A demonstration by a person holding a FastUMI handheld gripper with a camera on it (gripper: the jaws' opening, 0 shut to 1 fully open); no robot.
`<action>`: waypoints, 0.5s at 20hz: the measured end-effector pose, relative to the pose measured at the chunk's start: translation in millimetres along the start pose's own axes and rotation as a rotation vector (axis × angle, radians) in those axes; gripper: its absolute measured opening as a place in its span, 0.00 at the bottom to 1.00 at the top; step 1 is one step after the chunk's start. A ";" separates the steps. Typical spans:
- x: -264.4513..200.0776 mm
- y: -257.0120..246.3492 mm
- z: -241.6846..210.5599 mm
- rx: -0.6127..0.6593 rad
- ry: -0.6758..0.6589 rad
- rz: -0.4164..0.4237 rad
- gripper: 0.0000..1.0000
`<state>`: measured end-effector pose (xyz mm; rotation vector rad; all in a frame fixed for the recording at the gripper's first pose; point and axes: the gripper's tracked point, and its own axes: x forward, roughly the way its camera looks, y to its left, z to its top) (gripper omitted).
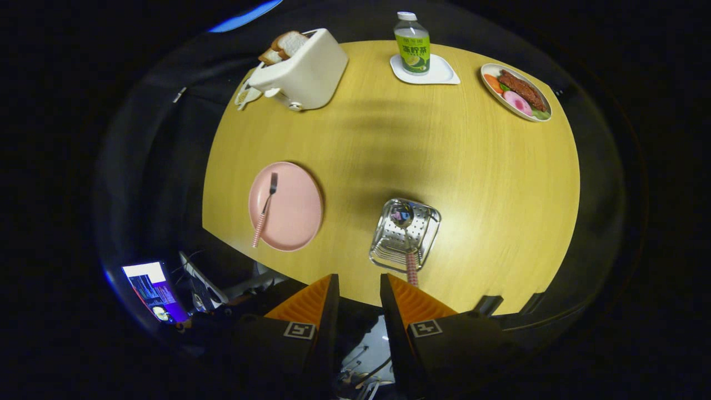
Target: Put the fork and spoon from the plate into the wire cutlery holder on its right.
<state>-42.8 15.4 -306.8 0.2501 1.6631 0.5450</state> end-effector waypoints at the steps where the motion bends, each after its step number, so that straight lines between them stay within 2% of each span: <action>1: 0.7 15.1 -1.1 -0.003 -0.019 0.023 0.47; 5: 16.1 78.1 -4.6 -0.015 -0.057 0.090 0.47; 10: 62.0 145.9 -7.8 -0.022 -0.043 0.159 0.47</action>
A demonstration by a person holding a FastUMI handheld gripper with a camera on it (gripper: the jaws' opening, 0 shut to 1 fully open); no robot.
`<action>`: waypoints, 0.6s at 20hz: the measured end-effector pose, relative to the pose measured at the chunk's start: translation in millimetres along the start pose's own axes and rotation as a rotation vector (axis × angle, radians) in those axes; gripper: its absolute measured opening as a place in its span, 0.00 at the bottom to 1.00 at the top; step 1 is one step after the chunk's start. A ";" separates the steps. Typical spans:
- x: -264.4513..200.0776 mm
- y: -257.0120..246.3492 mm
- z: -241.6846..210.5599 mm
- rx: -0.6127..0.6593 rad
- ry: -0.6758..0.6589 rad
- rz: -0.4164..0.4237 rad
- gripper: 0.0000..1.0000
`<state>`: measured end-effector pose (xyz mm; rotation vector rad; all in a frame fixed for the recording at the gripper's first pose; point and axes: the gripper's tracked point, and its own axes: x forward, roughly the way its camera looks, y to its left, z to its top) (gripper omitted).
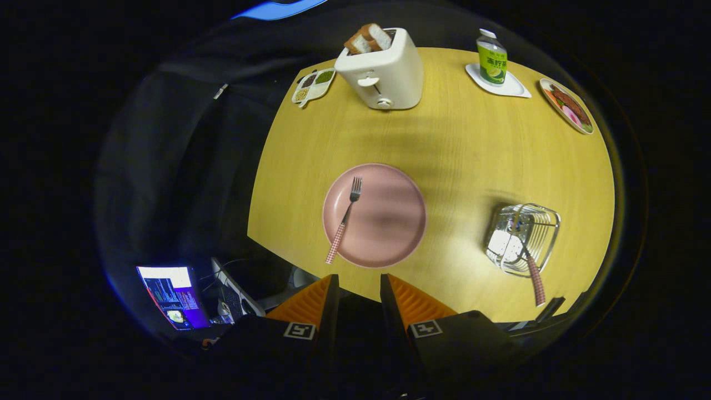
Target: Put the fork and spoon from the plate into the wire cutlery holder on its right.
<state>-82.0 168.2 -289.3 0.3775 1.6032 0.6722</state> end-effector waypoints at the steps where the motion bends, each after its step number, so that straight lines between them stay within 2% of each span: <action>1: 13.9 9.7 0.3 0.004 0.003 0.014 0.47; 6: 82.9 25.1 5.1 0.050 0.006 -0.018 0.47; 12: 140.1 21.4 0.4 0.094 0.020 -0.075 0.47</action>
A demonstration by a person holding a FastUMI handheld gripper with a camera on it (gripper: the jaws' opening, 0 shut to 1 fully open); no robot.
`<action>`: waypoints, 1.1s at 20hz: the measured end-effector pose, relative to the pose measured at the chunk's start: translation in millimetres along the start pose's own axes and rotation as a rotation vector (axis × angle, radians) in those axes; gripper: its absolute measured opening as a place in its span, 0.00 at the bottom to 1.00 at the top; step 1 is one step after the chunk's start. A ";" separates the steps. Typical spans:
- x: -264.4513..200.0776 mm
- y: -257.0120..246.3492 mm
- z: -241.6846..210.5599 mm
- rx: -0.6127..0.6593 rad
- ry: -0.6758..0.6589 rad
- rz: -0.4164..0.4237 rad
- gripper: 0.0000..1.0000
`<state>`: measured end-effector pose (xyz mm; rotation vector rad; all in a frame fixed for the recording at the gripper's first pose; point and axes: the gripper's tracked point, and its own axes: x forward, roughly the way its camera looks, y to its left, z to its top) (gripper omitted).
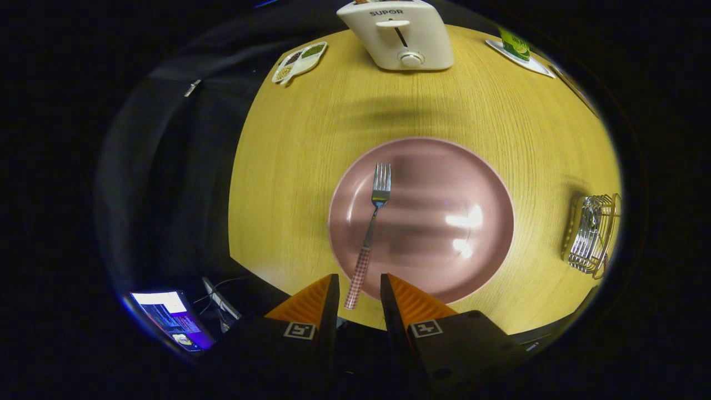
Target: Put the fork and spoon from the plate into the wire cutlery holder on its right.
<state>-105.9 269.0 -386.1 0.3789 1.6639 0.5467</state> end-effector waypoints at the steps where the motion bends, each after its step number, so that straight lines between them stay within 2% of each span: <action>1: 7.7 -0.8 1.5 0.006 0.001 -0.009 0.47; 9: 44.3 -10.4 4.3 0.054 0.004 -0.067 0.47; 14: 52.9 -11.8 1.4 0.067 0.017 -0.064 0.47; 17: 60.3 -18.7 -2.9 0.050 0.029 -0.096 0.17; 18: 63.3 -18.4 -2.7 0.061 0.026 -0.080 0.18; 19: 56.3 -20.0 0.2 0.066 0.025 -0.082 0.12; 22: 48.4 -21.9 2.3 0.074 0.006 -0.056 0.12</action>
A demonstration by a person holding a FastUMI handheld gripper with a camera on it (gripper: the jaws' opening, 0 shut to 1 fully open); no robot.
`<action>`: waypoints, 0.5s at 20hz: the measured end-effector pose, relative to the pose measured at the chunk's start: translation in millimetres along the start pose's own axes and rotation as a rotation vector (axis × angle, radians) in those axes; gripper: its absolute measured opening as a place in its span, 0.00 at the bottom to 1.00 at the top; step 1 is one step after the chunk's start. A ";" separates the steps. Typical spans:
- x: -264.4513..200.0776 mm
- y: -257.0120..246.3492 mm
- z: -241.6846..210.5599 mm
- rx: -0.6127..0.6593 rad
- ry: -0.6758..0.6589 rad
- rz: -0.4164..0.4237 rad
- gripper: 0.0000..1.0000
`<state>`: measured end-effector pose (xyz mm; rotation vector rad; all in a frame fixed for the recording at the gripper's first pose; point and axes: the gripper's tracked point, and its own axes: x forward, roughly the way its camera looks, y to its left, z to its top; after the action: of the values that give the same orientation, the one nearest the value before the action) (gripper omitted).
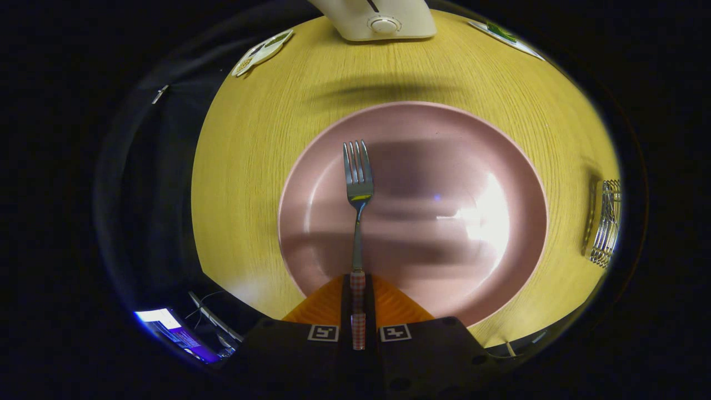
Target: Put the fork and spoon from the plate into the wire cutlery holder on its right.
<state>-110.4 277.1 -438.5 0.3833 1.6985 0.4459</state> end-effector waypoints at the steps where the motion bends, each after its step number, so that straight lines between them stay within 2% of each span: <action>1: -5.4 0.1 1.5 0.005 -0.004 0.016 0.12; 4: -28.7 4.3 0.7 0.003 -0.016 0.085 0.12; 10: -95.4 2.4 -12.5 -0.104 -0.038 0.165 0.12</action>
<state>-106.6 231.6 -353.7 0.4549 1.6059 0.6419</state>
